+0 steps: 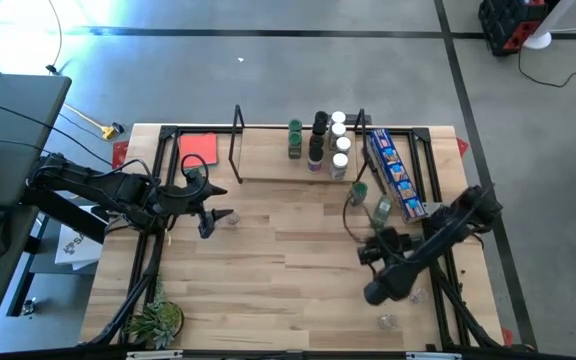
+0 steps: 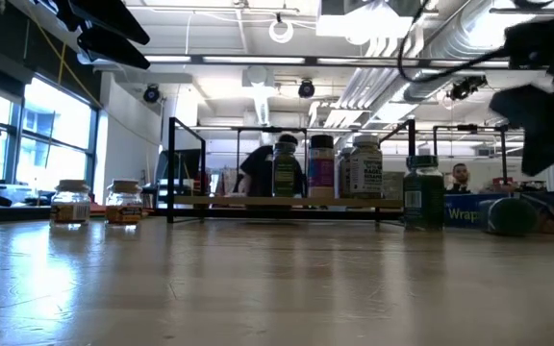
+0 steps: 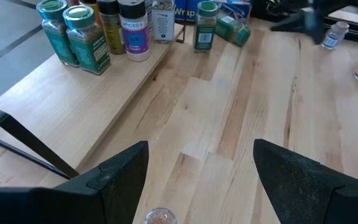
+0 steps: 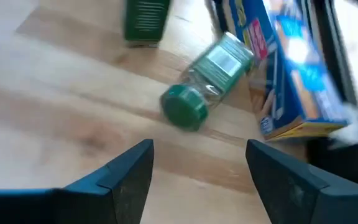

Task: Shelf spices
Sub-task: Put the left green seasoning bottle on the shelf aligned with the other green seasoning bottles

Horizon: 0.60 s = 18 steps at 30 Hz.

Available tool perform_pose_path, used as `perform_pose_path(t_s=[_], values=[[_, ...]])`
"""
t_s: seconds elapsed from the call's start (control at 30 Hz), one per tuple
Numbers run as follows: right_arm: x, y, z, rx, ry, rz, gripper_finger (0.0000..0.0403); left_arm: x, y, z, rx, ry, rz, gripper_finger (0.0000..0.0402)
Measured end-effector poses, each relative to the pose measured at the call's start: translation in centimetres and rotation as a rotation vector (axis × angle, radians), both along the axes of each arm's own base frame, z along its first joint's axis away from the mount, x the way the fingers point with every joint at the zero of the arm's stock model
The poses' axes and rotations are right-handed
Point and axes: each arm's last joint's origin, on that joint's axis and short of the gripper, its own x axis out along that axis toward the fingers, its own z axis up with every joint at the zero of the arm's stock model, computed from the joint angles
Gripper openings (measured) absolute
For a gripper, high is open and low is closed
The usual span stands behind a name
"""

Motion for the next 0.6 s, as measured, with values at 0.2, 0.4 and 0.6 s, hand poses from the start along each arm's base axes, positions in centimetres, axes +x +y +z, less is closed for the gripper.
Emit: perform_pose_path(t_s=[0.2,0.4,0.6], values=[[-1.3,-0.1,2.6,0.147,-0.010,0.078,0.0252,0.0,0.0,0.0,0.000,0.000,0.000,0.0286],[-2.1,-2.9,1.9,0.279,-0.232,-0.030,0.0252,0.0,0.0,0.0,0.000,0.001,-0.001,0.0286],[-0.8,-5.9,0.5,0.316,-0.231,-0.099,0.0252,0.0,0.0,0.0,0.000,0.000,-0.001,0.0286]])
